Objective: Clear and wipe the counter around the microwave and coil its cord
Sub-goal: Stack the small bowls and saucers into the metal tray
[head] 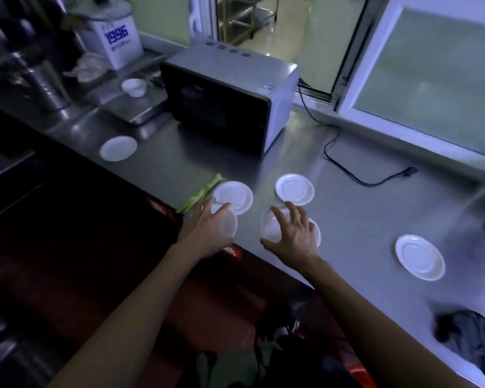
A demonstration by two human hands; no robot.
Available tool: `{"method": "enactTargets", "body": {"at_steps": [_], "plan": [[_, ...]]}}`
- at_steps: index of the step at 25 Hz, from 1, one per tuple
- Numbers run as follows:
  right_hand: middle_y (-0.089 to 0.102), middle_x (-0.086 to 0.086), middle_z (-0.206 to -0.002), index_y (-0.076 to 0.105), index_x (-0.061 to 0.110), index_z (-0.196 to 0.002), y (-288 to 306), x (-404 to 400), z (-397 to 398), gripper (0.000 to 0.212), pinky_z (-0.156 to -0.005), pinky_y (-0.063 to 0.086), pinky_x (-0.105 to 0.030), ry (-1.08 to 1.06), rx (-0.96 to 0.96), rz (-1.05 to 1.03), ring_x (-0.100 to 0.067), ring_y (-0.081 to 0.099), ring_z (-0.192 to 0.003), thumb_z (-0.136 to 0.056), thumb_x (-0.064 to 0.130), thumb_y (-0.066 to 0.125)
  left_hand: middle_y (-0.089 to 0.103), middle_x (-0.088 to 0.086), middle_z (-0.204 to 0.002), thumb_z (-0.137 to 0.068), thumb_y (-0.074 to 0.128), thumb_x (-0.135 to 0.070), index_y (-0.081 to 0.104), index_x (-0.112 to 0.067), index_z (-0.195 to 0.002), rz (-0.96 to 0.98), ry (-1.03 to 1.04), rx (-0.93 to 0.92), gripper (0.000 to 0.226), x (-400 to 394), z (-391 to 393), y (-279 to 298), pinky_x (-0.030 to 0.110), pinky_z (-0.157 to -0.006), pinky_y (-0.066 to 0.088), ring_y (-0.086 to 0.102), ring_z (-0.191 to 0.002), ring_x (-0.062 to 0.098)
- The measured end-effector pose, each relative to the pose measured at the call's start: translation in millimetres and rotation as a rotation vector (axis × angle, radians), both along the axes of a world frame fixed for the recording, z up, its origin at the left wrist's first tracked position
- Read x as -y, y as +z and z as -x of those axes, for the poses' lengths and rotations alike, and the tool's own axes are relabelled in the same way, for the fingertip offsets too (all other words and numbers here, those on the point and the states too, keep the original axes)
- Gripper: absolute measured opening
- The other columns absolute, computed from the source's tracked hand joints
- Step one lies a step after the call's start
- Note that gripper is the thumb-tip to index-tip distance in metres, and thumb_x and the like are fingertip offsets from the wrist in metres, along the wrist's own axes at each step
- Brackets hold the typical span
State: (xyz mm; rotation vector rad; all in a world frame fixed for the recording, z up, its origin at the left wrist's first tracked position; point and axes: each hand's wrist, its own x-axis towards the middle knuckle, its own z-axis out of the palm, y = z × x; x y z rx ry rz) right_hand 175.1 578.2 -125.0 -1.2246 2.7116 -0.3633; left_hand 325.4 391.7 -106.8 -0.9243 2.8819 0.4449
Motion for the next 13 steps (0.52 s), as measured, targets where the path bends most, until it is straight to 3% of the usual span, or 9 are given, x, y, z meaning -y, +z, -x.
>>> {"method": "enactTargets", "body": {"at_steps": [5, 9, 13], "plan": [[0.028, -0.007, -0.156, 0.039, 0.031, -0.146, 8.4, 62.9, -56.5, 0.09, -0.098, 0.041, -0.053, 0.188, -0.016, 0.038, -0.033, 0.026, -0.14, -0.067, 0.073, 0.05, 0.016, -0.002, -0.154, -0.068, 0.061, -0.063, 0.025, -0.042, -0.146, 0.009, 0.165, 0.012, 0.089, 33.5, -83.2, -1.3, 0.053, -0.105, 0.033, 0.014, -0.141, 0.026], [0.027, -0.006, -0.157, 0.038, 0.033, -0.146, -2.8, 109.6, -83.3, 0.089, -0.102, 0.038, -0.055, 0.3, -0.003, 0.026, -0.033, 0.023, -0.142, -0.069, 0.063, 0.069, 0.014, 0.0, -0.157, -0.07, 0.063, -0.061, 0.023, -0.04, -0.15, -0.025, 0.273, 0.026, 0.092, 49.2, -119.3, -15.1, 0.054, -0.105, 0.034, 0.014, -0.143, 0.026], [0.026, -0.005, -0.157, 0.035, 0.033, -0.147, -17.9, 164.1, -94.5, 0.089, -0.105, 0.034, -0.057, 0.382, 0.031, 0.009, -0.032, 0.021, -0.142, -0.07, 0.064, 0.068, 0.015, 0.0, -0.156, -0.072, 0.064, -0.06, 0.023, -0.04, -0.151, -0.041, 0.328, 0.043, 0.091, 83.4, -138.9, -30.1, 0.054, -0.105, 0.034, 0.014, -0.142, 0.026]]}}
